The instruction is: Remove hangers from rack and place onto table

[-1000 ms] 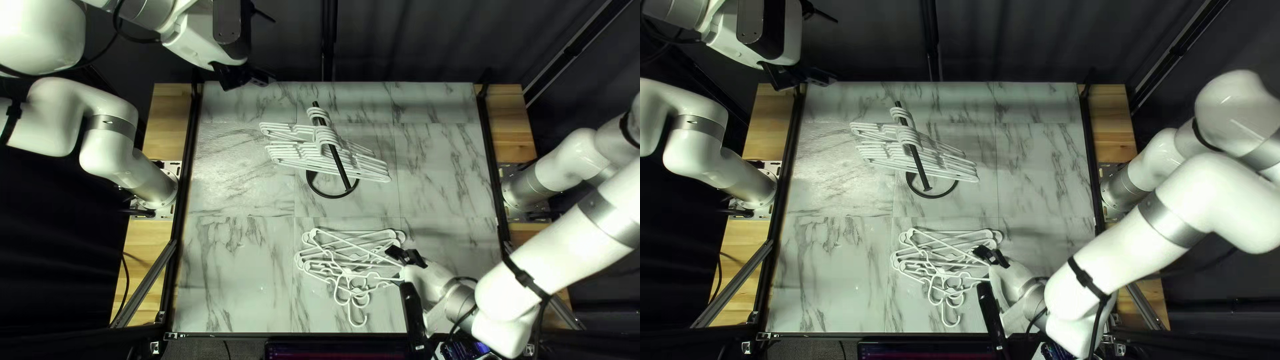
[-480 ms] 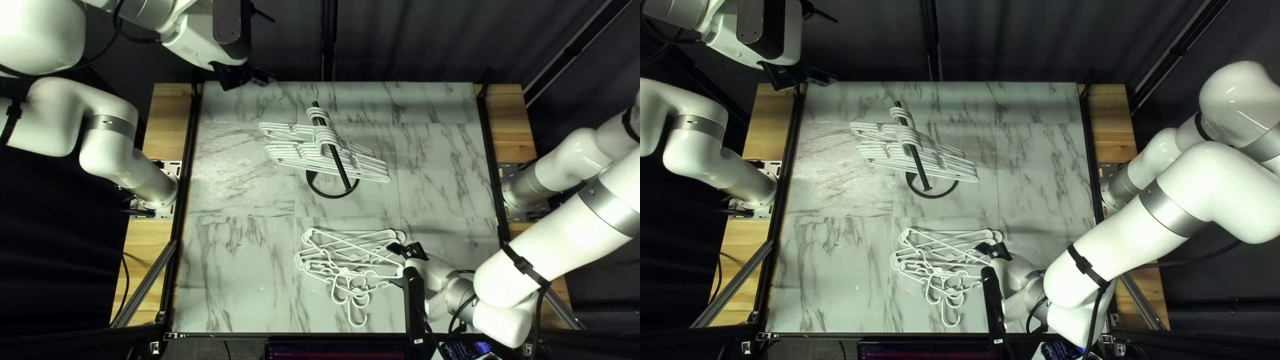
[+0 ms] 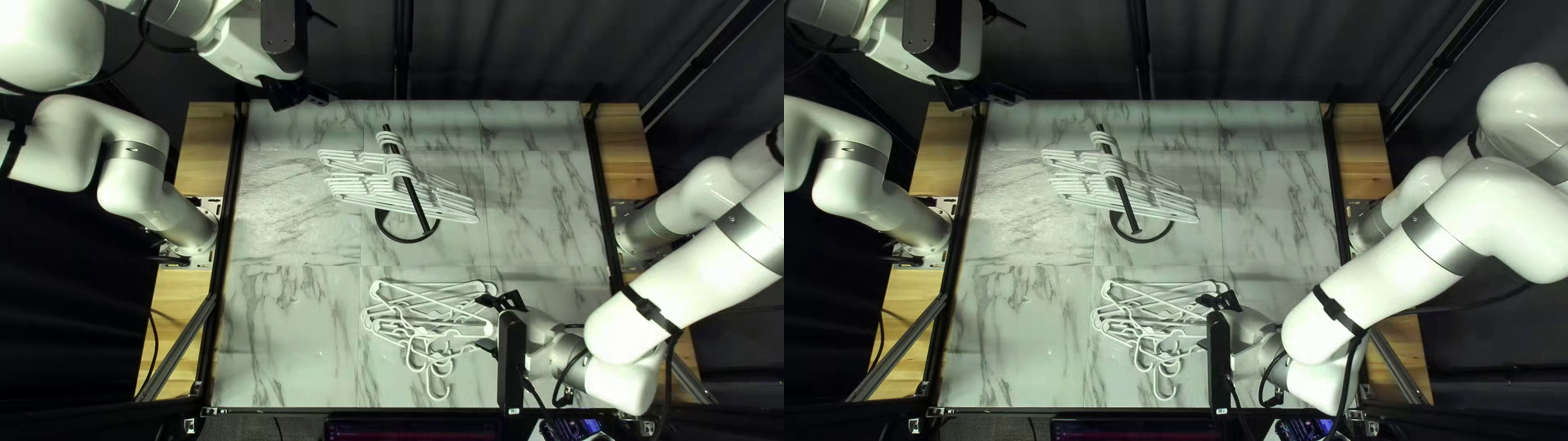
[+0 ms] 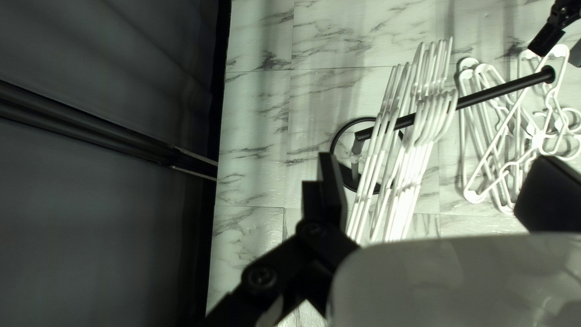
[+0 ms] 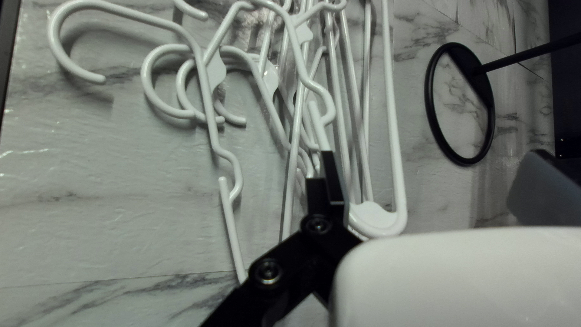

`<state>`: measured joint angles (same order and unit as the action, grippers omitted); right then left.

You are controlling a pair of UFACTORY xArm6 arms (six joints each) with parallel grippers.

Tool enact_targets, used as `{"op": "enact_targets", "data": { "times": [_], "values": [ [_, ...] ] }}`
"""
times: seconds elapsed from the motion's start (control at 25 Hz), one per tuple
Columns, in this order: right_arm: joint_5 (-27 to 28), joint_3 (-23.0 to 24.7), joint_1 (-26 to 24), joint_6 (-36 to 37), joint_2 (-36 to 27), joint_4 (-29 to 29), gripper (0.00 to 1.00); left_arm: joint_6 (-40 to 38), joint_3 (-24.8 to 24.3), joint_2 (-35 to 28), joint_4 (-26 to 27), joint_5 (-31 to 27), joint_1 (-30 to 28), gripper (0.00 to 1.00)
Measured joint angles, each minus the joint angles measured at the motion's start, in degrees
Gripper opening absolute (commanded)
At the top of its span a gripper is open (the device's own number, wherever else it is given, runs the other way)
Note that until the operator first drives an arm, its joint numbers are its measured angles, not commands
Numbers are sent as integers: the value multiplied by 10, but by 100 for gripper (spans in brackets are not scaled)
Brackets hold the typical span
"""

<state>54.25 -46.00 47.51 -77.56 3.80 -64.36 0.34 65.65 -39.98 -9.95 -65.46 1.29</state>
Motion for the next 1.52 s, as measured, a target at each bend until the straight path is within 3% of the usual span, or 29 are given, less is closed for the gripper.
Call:
{"op": "enact_targets", "data": {
  "times": [0.2,0.32,0.56,0.76,0.88,1.16,1.28,1.52],
  "values": [
    [4,-1,1,8,-2,3,100,0,0,0,0,0,0,100],
    [-1,-5,-5,59,-19,26,100,0,0,0,0,0,0,100],
    [-23,-3,-34,213,-120,165,100,0,0,0,0,0,0,100],
    [-4,-1,-49,311,-210,280,100,0,0,0,0,0,0,100],
    [26,-12,-51,321,-221,300,100,0,0,0,0,0,0,100],
    [34,-14,-49,324,-225,303,100,0,0,0,0,0,0,100],
    [74,-22,-49,338,-254,313,100,0,0,0,0,0,0,100],
    [220,-56,-87,426,-397,357,100,0,0,0,0,0,0,100]
  ]
}}
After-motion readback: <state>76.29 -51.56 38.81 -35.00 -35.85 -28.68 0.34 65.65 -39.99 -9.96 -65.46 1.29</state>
